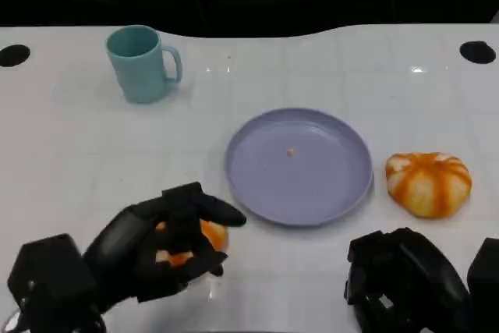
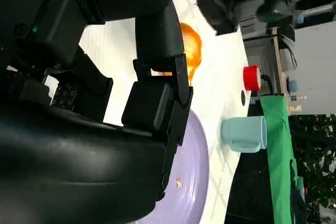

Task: Grasp the bread from the table and place it into the plate.

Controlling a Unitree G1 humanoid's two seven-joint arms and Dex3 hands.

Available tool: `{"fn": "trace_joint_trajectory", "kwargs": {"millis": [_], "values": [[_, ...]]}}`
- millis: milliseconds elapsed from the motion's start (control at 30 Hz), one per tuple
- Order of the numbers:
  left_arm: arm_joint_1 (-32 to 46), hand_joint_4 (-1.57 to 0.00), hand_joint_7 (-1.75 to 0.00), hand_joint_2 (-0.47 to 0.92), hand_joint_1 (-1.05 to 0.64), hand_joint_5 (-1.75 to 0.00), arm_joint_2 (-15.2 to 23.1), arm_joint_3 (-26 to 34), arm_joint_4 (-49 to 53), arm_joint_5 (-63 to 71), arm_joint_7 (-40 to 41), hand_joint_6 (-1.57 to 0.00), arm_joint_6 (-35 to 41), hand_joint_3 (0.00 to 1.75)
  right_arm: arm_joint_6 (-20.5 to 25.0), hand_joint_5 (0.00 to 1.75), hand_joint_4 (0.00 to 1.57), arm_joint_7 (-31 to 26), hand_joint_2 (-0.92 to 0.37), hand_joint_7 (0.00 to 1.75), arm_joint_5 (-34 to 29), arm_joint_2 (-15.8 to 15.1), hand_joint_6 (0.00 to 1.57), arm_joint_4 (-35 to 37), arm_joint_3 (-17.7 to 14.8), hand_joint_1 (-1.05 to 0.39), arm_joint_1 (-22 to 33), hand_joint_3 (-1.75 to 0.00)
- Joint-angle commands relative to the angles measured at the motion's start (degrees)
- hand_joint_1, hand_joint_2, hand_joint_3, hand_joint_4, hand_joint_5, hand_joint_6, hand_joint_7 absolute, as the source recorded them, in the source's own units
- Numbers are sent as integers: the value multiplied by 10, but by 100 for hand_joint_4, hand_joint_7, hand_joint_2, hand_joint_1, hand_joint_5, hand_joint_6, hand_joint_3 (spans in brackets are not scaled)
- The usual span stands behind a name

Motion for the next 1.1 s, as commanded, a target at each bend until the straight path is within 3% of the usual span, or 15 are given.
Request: {"fn": "trace_joint_trajectory", "kwargs": {"millis": [33,333,600,867,1100], "values": [[10,-41,-42,92,-68,-103,56,-4,-103,80,36,-36,72,21,6,135,152,1,-6,105,8,0,157,-4,-4,-105,-1,-137],[10,-35,-15,92,-69,-80,124,-36,-201,298,87,-36,116,15,14,136,153,-5,-5,105,3,2,157,-7,-3,-105,-5,-137],[-5,-25,-4,92,-74,-59,156,-88,-231,461,58,-31,153,19,-2,134,152,-5,-4,104,-8,-1,157,1,1,-105,-10,-139],[-18,-27,0,92,-76,-51,146,-136,-232,589,28,-27,187,10,2,133,153,-1,-5,103,-3,-1,157,-3,-1,-105,-4,-137],[-20,-23,0,92,-79,-49,105,-180,-208,692,40,-22,210,4,6,133,153,0,-5,103,-4,-4,157,-13,0,-105,3,-136]]}}
